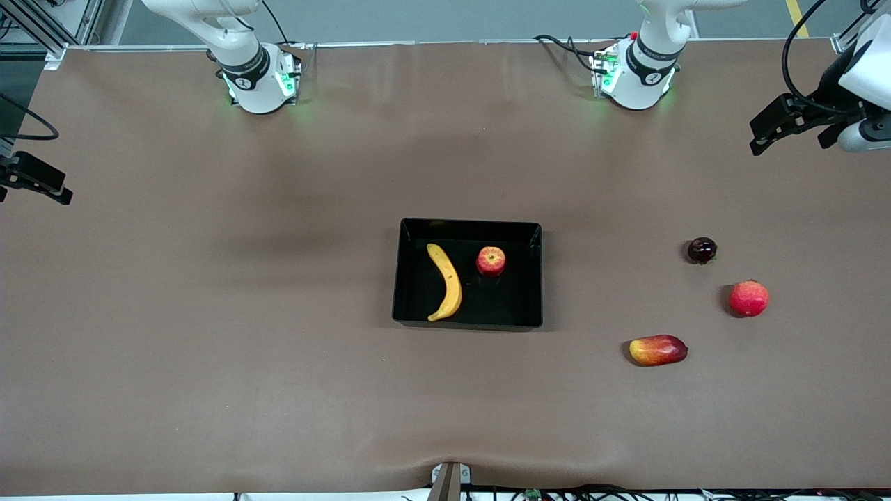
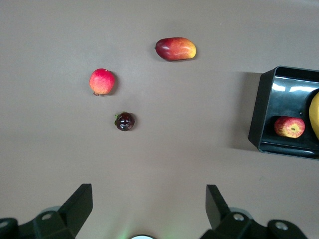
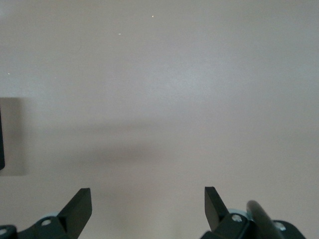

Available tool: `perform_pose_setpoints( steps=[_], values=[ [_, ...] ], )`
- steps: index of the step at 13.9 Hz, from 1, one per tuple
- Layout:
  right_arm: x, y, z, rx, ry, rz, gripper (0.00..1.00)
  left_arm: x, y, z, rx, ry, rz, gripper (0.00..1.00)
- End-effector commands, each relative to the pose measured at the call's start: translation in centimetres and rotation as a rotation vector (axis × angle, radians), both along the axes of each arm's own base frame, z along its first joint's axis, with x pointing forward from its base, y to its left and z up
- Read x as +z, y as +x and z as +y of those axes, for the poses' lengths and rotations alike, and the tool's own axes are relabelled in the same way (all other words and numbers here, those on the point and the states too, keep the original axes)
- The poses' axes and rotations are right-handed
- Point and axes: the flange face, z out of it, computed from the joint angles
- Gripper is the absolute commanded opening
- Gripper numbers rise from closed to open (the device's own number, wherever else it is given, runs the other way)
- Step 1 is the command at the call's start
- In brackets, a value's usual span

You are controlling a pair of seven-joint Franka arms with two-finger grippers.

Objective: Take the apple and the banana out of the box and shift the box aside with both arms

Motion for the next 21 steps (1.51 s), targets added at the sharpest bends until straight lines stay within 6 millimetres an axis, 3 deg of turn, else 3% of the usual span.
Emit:
perform_pose_setpoints(
  steps=[1, 3, 5, 7, 10, 13, 16, 20, 21],
  values=[
    [0.5, 0.0, 0.6, 0.013, -0.005, -0.015, 1.0, 0.5, 0.2, -0.1, -0.015, 0.012, -0.003, 1.0],
    [0.5, 0.1, 1.9, 0.037, -0.005, -0.017, 1.0, 0.4, 0.2, -0.4, -0.02, 0.014, -0.002, 1.0],
    [0.8, 0.1, 1.8, 0.034, -0.006, -0.021, 1.0, -0.4, 1.0, -1.0, -0.038, 0.016, 0.012, 1.0],
    [0.8, 0.3, 1.3, 0.026, -0.01, -0.023, 1.0, -2.9, 1.9, -3.8, -0.086, 0.005, 0.059, 1.0],
    [0.6, 0.5, 1.6, 0.036, -0.011, -0.019, 1.0, -6.7, 3.5, -10.0, -0.182, 0.006, 0.068, 1.0],
    [0.6, 0.5, 1.7, 0.036, -0.011, -0.019, 1.0, -10.6, 5.4, -13.7, -0.223, -0.016, 0.062, 1.0],
    [0.6, 0.5, 1.8, 0.037, -0.01, -0.019, 1.0, -15.9, 5.3, -20.1, -0.062, -0.027, 0.065, 1.0],
    [0.5, 0.6, 1.7, 0.034, -0.01, -0.018, 1.0, -25.5, 3.5, -28.8, 0.156, -0.095, -0.003, 1.0],
    [0.5, 0.6, 1.7, 0.034, -0.01, -0.018, 1.0, -27.3, 3.6, -29.8, 0.205, -0.086, -0.011, 1.0]
  ],
)
